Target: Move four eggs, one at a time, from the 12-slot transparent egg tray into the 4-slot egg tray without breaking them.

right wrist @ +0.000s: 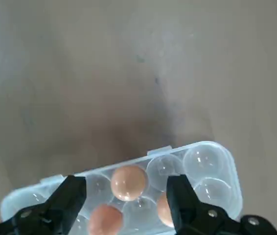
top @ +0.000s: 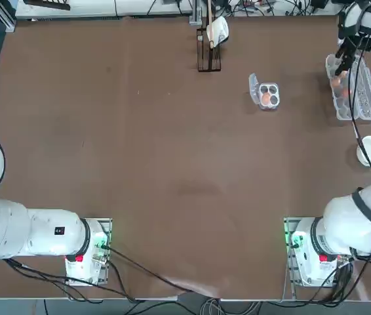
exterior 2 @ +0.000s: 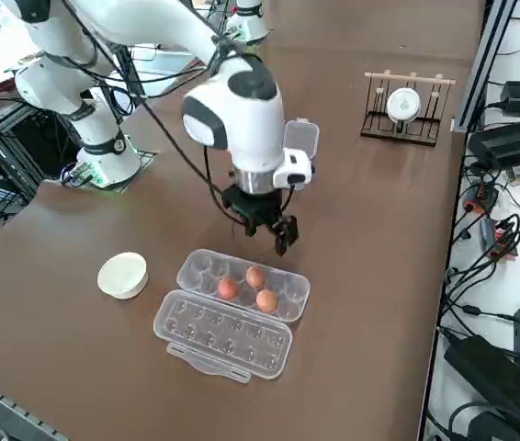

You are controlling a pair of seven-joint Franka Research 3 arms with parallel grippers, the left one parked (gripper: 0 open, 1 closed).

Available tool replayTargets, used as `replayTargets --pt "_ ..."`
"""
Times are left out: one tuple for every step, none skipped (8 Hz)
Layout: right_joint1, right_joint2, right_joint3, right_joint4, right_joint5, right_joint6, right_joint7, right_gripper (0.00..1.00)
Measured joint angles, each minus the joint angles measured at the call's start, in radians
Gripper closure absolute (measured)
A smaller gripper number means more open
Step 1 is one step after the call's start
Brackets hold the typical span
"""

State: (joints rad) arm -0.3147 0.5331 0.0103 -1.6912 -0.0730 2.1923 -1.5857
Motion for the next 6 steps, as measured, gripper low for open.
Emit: replayTargets --pt "-0.012 0.028 0.0 0.012 -0.001 0.001 -0.038 0.0" --pt "-0.024 0.047 0.0 0.017 -0.003 0.017 -0.07 0.0" --pt "-0.034 0.06 0.001 0.018 -0.004 0.051 -0.099 0.0" --pt "-0.041 0.07 0.0 0.018 -0.004 0.078 -0.119 0.0" --pt "-0.045 0.081 0.001 0.019 -0.004 0.089 -0.127 0.0" --pt "-0.048 0.091 0.001 0.019 -0.004 0.094 -0.13 0.0"
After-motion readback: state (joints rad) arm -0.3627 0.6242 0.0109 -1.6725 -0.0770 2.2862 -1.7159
